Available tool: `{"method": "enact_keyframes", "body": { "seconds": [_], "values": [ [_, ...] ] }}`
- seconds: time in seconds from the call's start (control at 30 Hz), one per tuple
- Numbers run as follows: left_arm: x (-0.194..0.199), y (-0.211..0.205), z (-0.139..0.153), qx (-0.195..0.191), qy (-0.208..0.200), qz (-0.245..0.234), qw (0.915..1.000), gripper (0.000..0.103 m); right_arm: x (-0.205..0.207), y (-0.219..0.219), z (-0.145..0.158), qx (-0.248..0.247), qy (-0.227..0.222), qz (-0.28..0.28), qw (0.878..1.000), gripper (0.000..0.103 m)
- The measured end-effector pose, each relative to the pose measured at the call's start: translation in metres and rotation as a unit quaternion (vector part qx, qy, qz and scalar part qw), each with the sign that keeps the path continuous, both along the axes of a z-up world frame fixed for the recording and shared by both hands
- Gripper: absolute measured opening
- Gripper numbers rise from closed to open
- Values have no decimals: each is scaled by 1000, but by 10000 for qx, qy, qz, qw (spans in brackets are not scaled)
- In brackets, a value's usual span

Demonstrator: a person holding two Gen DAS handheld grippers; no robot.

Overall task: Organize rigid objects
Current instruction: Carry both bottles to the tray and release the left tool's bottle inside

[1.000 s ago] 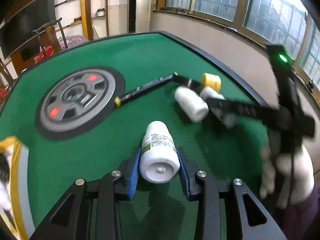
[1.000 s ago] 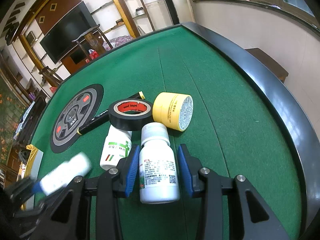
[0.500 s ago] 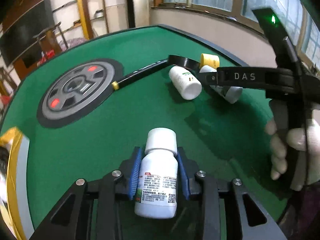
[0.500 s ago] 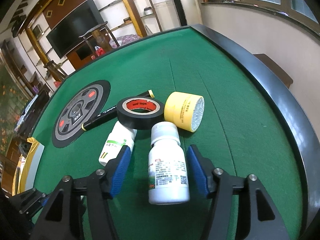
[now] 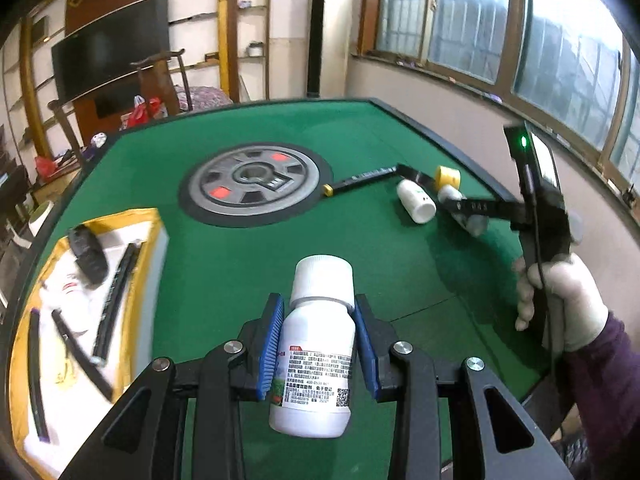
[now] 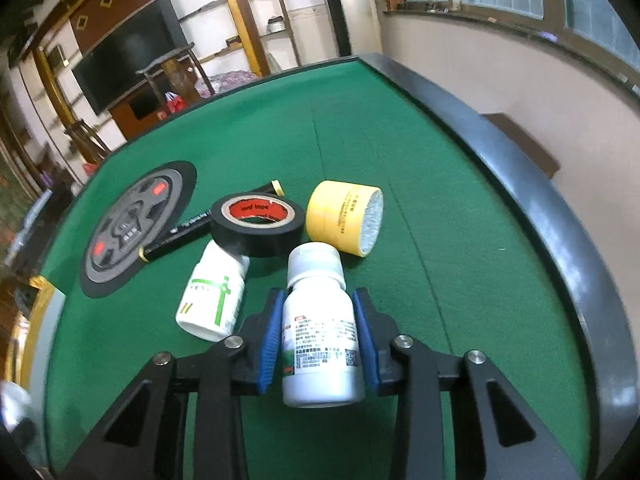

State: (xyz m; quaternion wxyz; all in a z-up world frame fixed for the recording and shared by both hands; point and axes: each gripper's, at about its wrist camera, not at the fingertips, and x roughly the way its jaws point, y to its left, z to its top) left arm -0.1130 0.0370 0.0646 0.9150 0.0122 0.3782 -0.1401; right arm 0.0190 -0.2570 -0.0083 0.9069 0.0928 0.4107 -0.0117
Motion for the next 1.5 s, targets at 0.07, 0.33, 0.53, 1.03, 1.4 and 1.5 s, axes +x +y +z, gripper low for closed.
{"method": "enact_keyframes", "body": {
  "seconds": [0.07, 0.33, 0.53, 1.03, 1.4, 1.5],
  "values": [
    [-5, 12, 3, -139, -22, 49, 9999, 36, -13, 5, 3, -22, -15, -3, 10000, 34],
    [-13, 58, 3, -467, 41, 405, 9981, 36, -63, 31, 41, 450, -297, 369, 9979, 34],
    [-25, 91, 11, -441, -144, 734, 9962, 35, -78, 83, 69, 733, -423, 1019, 9912, 34],
    [-33, 202, -9, -1321, -76, 1502, 9798, 30, -85, 256, 73, 852, -94, 2496, 9646, 34],
    [-53, 271, -3, -1799, -234, 2292, 9563, 43, -111, 386, 49, 867, 622, 3808, 9185, 34],
    [-54, 280, -7, -1785, -201, 2404, 9539, 58, -120, 412, 46, 444, 526, 3940, 9165, 34]
  ]
}}
